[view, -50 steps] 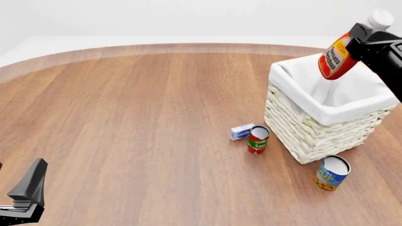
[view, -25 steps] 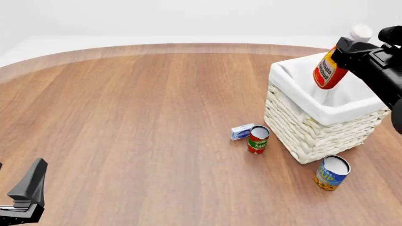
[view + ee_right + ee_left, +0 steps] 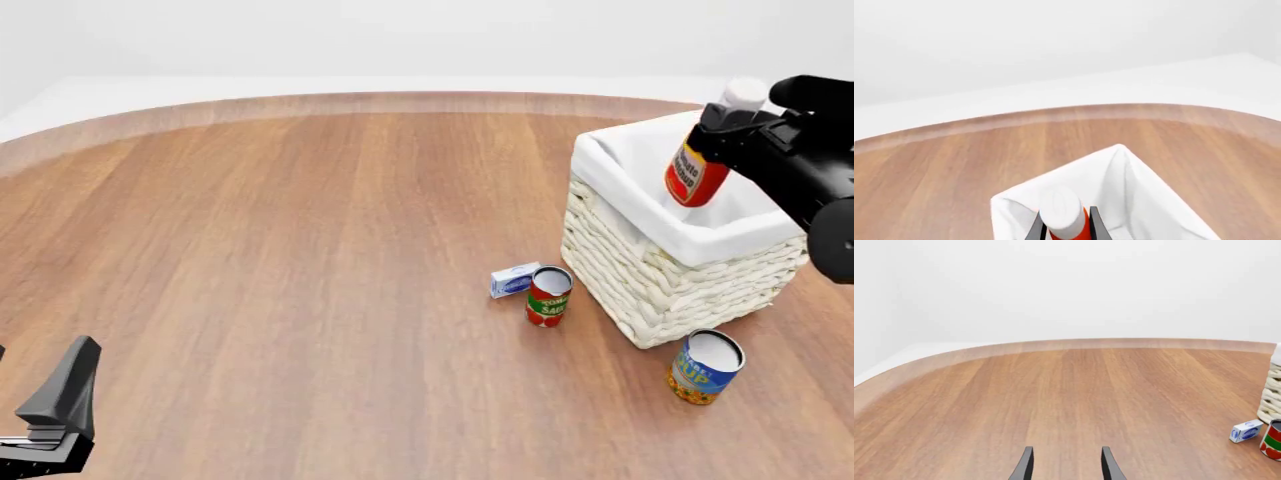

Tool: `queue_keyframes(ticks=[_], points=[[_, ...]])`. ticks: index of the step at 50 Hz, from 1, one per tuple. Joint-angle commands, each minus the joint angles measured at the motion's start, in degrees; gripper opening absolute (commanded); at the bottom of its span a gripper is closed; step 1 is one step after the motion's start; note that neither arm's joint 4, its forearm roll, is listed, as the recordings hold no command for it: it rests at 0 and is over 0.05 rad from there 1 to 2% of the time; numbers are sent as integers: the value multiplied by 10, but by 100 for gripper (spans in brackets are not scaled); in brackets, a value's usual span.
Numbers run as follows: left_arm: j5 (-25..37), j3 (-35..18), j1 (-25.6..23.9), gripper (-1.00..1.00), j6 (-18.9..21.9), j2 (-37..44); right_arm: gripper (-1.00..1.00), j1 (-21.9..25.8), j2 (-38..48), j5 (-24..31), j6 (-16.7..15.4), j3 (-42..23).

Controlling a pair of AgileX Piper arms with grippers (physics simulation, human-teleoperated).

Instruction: Pick up the ketchup, and put it in the basket.

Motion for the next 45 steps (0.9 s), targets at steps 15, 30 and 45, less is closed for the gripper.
queue_keyframes(ticks=[15, 30, 45], points=[[0, 0, 0, 100, 0, 0, -100, 4, 45, -4, -7, -13], [0, 0, 0, 100, 0, 0, -100, -8, 43, 0, -12, -5], [0, 0, 0, 100, 0, 0, -100, -7, 73, -5, -14, -9]])
